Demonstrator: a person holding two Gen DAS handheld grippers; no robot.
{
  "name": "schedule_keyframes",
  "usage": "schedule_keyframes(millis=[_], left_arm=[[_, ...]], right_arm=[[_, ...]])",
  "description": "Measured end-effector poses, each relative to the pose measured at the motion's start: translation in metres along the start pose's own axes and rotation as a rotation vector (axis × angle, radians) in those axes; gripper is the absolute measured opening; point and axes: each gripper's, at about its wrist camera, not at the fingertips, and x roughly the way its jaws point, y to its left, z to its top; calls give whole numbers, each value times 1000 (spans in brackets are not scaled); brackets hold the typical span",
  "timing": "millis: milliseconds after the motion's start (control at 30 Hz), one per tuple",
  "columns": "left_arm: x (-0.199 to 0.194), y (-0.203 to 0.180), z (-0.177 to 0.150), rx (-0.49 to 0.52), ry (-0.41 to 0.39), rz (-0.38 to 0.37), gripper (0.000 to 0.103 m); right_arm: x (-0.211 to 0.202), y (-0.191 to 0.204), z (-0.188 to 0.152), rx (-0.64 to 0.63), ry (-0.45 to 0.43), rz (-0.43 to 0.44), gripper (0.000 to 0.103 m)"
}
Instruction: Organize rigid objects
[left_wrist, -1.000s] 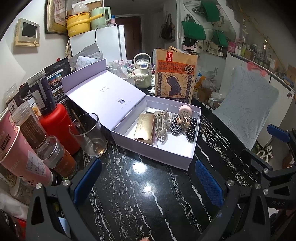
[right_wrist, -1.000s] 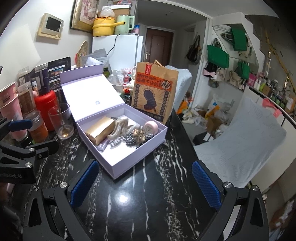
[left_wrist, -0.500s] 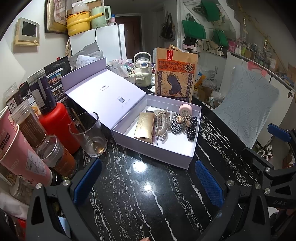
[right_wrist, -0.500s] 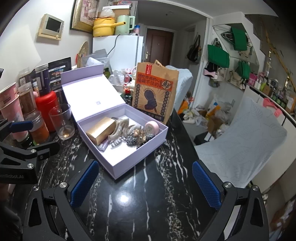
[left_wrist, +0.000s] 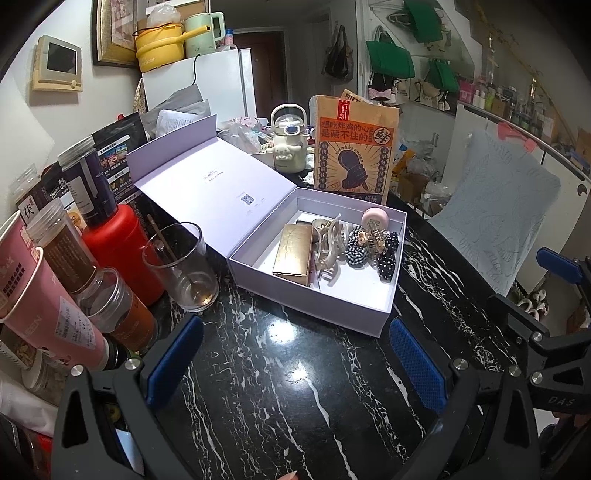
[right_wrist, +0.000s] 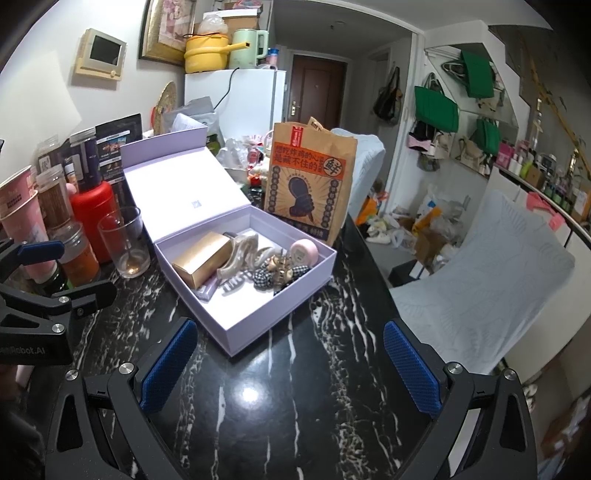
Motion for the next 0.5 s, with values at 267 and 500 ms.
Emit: schedule_keyframes(millis=[267, 500], left_arm=[[2, 1, 1, 0, 11, -9, 103], [2, 0, 1, 7, 13, -3, 103]], right_arm=[[1, 0, 0, 1, 3, 1, 103], [2, 1, 0, 1, 6, 2, 103]])
